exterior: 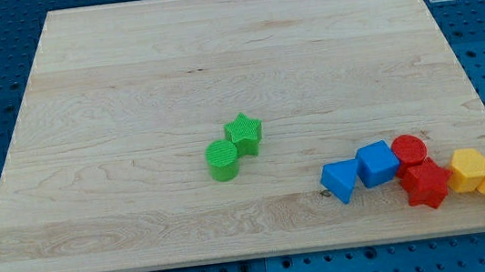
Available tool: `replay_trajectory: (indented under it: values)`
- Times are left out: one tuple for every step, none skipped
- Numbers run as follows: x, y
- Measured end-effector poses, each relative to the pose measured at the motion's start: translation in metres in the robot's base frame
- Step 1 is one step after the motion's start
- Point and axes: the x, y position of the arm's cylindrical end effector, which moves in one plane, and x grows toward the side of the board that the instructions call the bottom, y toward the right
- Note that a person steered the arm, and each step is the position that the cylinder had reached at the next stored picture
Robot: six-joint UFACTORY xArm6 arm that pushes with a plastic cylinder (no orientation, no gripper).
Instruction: Move yellow heart along with yellow hexagon slightly up
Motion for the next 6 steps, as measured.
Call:
replay_trajectory:
  values:
    - [0.000,-0.004]
    - [0.000,-0.004]
    - [-0.014,-0.006]
    - [-0.017,-0.008]
    - [-0.017,-0.015]
    - [-0.017,-0.022]
